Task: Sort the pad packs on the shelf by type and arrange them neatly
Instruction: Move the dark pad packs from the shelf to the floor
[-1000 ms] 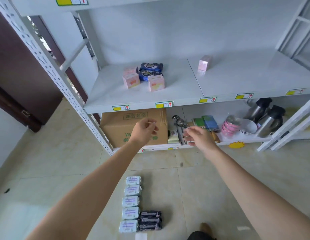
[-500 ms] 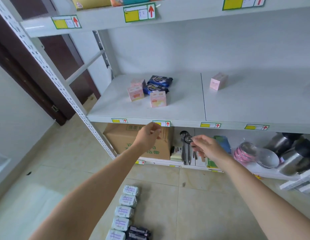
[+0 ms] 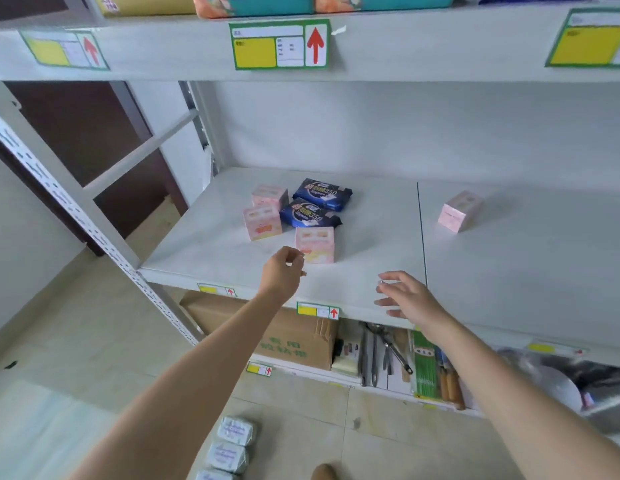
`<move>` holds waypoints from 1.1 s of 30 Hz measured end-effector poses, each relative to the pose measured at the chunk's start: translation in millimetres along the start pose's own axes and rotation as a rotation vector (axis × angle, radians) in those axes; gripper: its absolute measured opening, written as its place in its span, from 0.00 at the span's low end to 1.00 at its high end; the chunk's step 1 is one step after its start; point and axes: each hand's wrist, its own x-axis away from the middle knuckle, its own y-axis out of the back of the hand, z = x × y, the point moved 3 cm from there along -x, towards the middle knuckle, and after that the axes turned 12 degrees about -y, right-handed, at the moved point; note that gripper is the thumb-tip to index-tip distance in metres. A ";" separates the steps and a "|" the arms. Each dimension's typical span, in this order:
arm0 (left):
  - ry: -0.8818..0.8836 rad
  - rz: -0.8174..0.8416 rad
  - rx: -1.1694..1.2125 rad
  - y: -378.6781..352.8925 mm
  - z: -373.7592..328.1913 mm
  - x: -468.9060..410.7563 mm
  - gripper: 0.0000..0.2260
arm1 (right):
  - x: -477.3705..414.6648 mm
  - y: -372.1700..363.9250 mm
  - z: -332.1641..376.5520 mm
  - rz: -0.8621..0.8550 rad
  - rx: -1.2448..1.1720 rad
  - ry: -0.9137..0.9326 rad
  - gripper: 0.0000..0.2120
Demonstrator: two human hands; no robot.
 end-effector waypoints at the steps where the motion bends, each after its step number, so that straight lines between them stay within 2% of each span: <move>1: 0.005 0.006 -0.016 0.6 2.6 -15.9 0.05 | -14.0 -1.4 9.4 -0.020 -0.022 0.021 0.06; 4: 0.024 -0.017 -0.056 3.2 10.1 -61.8 0.04 | -56.0 -5.2 36.6 -0.072 -0.083 0.066 0.05; 8: 0.096 -0.005 -0.181 4.4 16.0 -107.0 0.10 | -107.4 -10.3 62.4 -0.092 -0.052 0.066 0.05; 12: 0.182 0.101 -0.288 -3.4 21.6 -145.4 0.10 | -159.3 -12.1 77.9 -0.124 0.121 0.031 0.06; 15: 0.222 0.135 -0.220 -9.4 32.3 -169.2 0.13 | -191.2 -15.1 90.4 -0.150 0.280 0.049 0.11; 20: 0.233 0.096 -0.133 -21.1 51.3 -193.3 0.16 | -243.1 -23.5 103.3 -0.248 0.575 0.177 0.21; 26: 0.231 0.208 -0.116 -46.3 69.8 -216.6 0.23 | -299.8 -32.9 114.9 -0.237 0.696 0.220 0.26; 31: 0.212 0.169 -0.083 -56.1 84.5 -239.1 0.24 | -332.6 -43.2 129.7 -0.192 1.089 0.217 0.27; 33: 0.214 0.138 -0.057 -58.2 91.4 -245.0 0.23 | -344.9 -45.4 129.9 -0.159 1.077 0.212 0.29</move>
